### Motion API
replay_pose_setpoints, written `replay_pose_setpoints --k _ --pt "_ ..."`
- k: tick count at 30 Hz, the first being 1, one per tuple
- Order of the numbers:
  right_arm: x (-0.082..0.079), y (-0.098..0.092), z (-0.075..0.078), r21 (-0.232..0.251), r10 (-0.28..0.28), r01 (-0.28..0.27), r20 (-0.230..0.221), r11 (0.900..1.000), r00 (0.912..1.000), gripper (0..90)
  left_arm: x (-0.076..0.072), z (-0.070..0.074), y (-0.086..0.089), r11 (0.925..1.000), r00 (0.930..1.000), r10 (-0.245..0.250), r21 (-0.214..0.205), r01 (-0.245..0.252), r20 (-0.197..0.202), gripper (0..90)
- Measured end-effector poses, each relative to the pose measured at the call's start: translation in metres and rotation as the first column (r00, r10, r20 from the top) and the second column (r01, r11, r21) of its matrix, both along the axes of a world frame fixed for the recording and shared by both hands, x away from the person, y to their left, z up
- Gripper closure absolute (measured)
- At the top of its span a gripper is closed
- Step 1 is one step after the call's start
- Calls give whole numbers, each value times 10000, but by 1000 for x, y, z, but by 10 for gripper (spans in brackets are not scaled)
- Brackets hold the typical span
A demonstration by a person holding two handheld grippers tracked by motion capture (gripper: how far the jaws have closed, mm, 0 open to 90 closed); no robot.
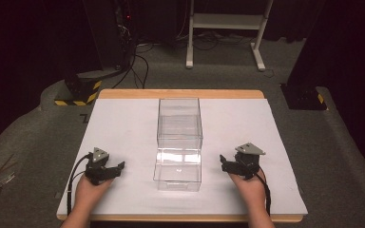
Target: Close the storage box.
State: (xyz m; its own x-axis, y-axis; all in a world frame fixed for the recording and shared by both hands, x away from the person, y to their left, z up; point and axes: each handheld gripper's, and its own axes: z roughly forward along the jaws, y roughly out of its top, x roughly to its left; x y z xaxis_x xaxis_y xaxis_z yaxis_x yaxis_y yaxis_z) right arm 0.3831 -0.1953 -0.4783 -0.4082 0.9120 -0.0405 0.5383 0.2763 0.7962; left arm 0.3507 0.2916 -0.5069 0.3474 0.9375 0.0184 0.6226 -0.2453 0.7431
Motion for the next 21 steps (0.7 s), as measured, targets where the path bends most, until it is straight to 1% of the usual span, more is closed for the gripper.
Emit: replay_pose_setpoints --k 2,4,7,9,17,21 --pt "-1 3 0 -11 123 -122 17 9999 9999 110 1 -1 1 10000 10000 -6 -99 6 -7 258" --pt "-2 5 0 -63 197 -197 38 9998 9998 110 1 -1 0 10000 10000 20 -65 -20 9 257" --pt "-4 6 1 110 212 -213 117 9997 9997 110 0 -1 0 10000 10000 41 -90 -41 0 256" --pt "-4 7 1 175 298 -300 75 9994 9995 110 0 -1 0 9999 10000 50 -92 -50 8 256" --pt "-7 13 3 490 787 -790 72 9957 9969 110 0 -1 0 9999 10000 69 -111 -69 10 256" --pt "-12 17 6 638 1029 -1044 251 9925 9944 110 0 -1 0 9999 10000 63 -94 -63 -5 257"
